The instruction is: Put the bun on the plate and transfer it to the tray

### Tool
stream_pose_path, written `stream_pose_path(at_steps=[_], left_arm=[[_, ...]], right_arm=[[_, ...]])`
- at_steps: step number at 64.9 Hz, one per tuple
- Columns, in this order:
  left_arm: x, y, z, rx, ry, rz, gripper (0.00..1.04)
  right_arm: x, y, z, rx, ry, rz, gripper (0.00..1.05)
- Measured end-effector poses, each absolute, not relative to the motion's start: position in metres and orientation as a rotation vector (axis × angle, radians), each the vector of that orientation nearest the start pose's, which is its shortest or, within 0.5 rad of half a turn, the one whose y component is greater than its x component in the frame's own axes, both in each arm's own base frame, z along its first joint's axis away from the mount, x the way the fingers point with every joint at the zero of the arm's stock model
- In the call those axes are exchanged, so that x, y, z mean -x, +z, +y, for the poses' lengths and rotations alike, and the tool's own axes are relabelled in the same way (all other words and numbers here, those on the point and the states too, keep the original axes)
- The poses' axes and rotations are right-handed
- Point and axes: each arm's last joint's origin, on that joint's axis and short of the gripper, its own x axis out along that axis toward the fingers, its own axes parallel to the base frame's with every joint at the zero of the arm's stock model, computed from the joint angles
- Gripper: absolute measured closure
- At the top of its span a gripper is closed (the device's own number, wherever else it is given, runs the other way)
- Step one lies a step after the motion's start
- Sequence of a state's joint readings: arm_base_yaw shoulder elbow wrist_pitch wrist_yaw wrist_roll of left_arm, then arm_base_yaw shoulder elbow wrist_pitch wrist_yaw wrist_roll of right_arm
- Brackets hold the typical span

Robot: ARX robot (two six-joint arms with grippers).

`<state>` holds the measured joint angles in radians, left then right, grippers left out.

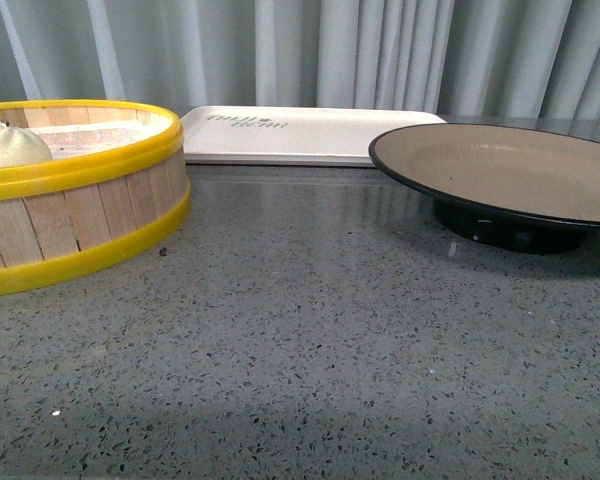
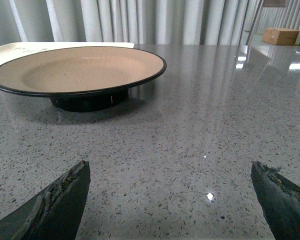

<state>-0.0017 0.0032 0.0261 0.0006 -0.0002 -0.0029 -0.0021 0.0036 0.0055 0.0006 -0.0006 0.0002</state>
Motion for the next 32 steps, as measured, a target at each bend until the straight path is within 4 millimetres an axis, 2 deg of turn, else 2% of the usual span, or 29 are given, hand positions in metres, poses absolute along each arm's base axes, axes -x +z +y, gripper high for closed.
stream_pose_path(at_steps=[32], left_arm=[[-0.0962, 0.1722, -0.0002, 0.003, -0.002, -0.023, 0.07]], right_arm=[[-0.0976, 0.1652, -0.0002, 0.000, -0.002, -0.002, 0.08]])
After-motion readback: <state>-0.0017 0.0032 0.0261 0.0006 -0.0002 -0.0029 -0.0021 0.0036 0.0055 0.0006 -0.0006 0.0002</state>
